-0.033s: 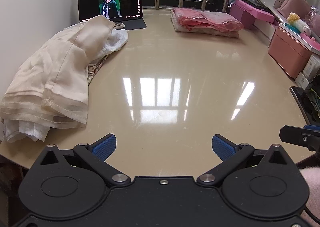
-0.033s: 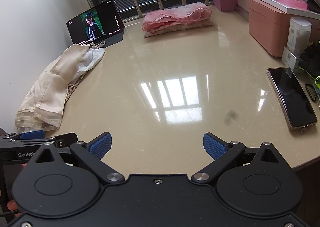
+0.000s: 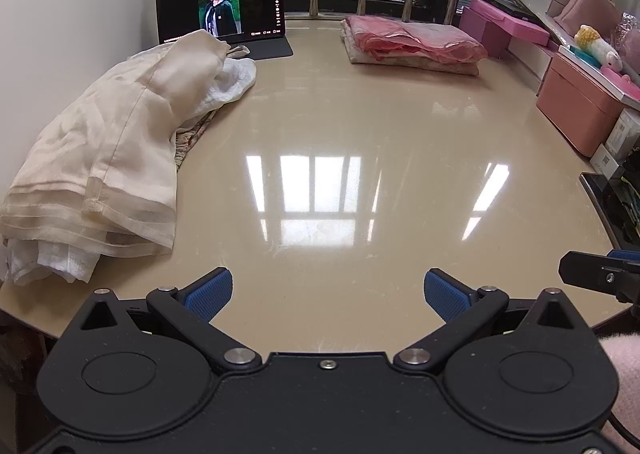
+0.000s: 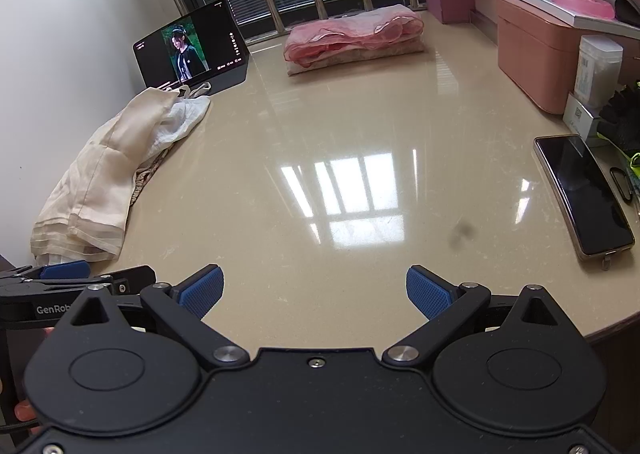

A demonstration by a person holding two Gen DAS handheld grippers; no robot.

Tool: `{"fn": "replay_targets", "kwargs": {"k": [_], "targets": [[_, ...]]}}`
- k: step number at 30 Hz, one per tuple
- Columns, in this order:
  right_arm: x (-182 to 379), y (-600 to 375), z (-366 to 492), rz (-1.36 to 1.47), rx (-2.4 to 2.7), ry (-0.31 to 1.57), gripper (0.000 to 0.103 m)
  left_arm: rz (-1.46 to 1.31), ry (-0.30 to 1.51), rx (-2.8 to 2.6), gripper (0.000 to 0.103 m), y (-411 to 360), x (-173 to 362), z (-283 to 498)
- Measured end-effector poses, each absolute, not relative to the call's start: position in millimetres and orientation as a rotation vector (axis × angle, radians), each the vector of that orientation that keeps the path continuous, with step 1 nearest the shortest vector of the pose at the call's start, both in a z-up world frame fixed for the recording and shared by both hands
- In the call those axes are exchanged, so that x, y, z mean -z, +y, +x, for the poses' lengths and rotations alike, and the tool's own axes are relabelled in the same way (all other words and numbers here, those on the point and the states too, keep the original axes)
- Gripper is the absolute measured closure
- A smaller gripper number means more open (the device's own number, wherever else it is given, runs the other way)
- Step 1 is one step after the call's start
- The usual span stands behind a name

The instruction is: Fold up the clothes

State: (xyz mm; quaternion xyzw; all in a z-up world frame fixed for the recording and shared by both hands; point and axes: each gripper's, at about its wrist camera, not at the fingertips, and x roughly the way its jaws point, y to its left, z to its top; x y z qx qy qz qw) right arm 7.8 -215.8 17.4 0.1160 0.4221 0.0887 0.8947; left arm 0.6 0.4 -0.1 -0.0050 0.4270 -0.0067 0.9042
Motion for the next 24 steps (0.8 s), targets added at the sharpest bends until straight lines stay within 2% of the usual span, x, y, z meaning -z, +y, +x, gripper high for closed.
{"fn": "replay_targets", "kwargs": {"k": [24], "targets": [[-17.8,-215.4,6.3,0.243,-0.188,0.869,0.003,-0.018,0.884,0.03,0.0,2.9,0.9,2.0]]}}
